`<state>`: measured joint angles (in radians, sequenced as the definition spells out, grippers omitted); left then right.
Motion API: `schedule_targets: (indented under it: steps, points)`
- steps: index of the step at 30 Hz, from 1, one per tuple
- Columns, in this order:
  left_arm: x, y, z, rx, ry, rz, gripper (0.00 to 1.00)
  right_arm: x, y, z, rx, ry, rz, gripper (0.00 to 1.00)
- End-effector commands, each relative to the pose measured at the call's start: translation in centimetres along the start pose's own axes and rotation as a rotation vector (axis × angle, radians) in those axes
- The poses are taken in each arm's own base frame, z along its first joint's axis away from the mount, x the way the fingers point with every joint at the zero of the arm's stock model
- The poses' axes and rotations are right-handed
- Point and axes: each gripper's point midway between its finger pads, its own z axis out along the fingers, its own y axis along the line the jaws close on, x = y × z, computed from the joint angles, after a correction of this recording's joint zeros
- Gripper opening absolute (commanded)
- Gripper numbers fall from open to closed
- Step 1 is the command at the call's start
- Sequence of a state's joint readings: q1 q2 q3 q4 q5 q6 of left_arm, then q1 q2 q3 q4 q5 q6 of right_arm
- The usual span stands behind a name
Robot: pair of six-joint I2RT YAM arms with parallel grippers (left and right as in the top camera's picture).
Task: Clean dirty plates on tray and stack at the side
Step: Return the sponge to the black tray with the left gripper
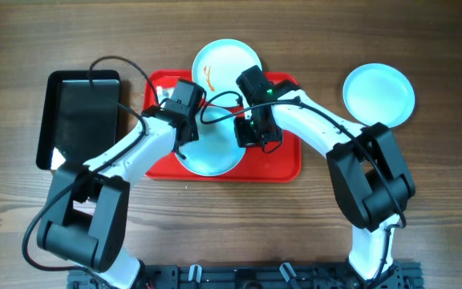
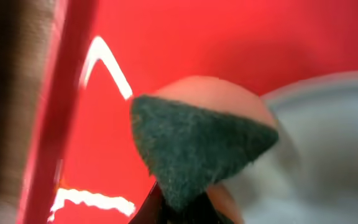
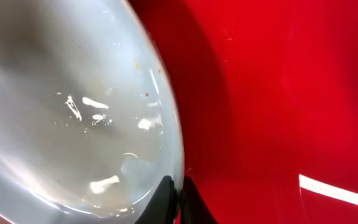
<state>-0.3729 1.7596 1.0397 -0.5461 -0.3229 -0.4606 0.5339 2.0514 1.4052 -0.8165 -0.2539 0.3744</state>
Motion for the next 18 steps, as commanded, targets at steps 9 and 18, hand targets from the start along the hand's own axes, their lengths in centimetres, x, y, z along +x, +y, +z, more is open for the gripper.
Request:
schedule_targets:
  steps: [9, 18]
  points:
    - [-8.3, 4.2, -10.0, 0.162, -0.269, -0.222, 0.04, -0.7, -1.9, -0.2, 0.081, -0.019, -0.003, 0.04]
    - [-6.0, 13.9, -6.6, 0.189, -0.043, -0.422, 0.04, -6.2, -2.1, -12.0, 0.31, -0.298, -0.157, 0.04]
